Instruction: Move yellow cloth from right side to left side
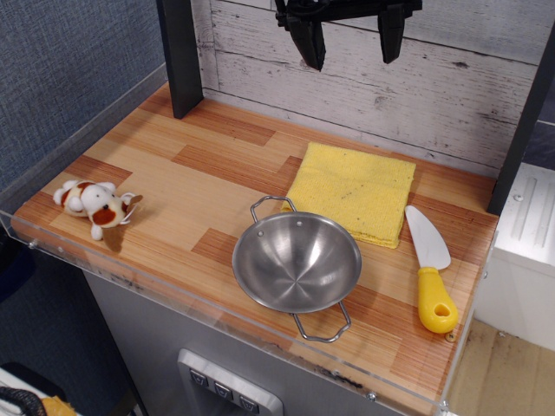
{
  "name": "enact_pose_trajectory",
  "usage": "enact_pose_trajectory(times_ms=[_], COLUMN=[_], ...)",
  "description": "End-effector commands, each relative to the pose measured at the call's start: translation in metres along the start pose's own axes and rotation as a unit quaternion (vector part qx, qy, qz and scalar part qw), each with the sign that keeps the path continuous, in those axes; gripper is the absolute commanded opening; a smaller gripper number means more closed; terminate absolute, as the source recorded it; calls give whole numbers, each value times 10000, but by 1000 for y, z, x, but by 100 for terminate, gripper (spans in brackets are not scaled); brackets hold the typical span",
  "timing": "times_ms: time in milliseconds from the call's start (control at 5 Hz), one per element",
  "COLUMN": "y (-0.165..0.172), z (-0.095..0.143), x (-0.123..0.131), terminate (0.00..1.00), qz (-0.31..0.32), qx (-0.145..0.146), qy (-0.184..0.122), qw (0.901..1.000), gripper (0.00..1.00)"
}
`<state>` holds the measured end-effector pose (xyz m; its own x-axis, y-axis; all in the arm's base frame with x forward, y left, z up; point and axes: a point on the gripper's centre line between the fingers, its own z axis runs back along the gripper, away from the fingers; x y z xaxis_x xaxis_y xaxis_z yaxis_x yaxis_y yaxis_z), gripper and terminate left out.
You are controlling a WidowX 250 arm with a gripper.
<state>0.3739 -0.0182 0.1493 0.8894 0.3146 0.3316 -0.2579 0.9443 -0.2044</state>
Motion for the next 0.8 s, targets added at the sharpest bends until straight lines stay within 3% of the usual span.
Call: enact_pose_trajectory(times_ms=[0,600], y=[0,20], z=[0,-35], x=[0,-29], terminate=[0,0], qz=[0,25], qx=[0,104], qy=[0,192], qw=[10000,9998], gripper=[100,100])
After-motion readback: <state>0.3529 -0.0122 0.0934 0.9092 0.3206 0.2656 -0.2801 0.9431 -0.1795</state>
